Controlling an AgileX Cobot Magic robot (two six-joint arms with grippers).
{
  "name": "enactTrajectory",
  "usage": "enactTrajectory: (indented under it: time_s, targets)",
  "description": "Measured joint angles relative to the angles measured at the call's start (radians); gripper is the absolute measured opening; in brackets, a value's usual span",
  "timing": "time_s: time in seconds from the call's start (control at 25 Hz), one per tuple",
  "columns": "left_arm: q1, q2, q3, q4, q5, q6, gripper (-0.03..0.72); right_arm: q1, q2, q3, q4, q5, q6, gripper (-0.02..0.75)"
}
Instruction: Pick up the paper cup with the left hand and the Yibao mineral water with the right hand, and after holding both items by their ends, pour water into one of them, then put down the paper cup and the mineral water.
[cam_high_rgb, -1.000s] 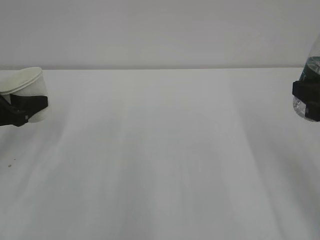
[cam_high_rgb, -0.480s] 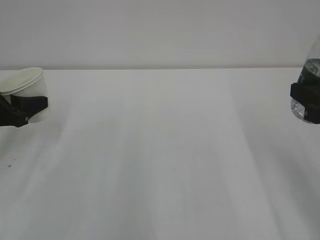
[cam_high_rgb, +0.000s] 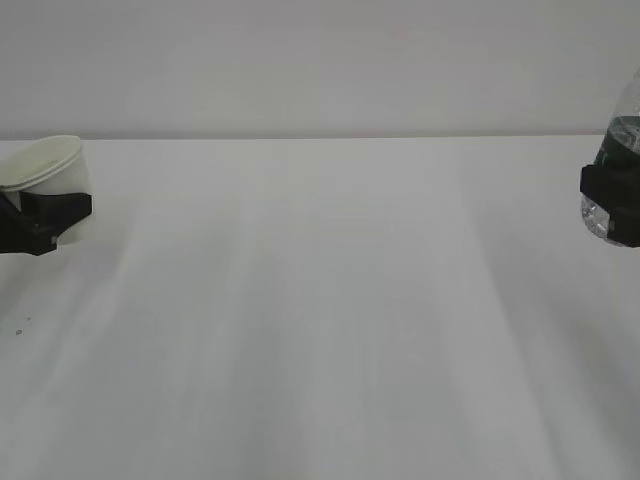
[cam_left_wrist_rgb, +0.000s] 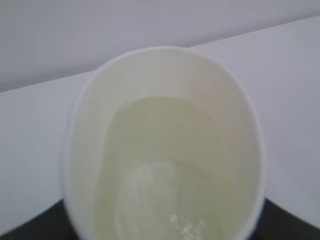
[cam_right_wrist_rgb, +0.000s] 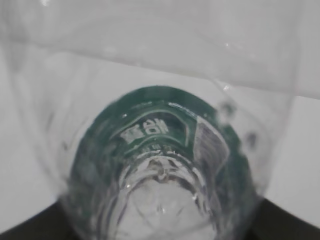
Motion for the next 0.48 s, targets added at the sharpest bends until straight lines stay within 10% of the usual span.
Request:
enactTrajectory:
  time_s: [0.48]
  targets:
    - [0.000,0.083,0.000,-0.081,-0.051,0.076,0.398,0.000,0.000,0.000,0.000,0.000,0.000,0.389]
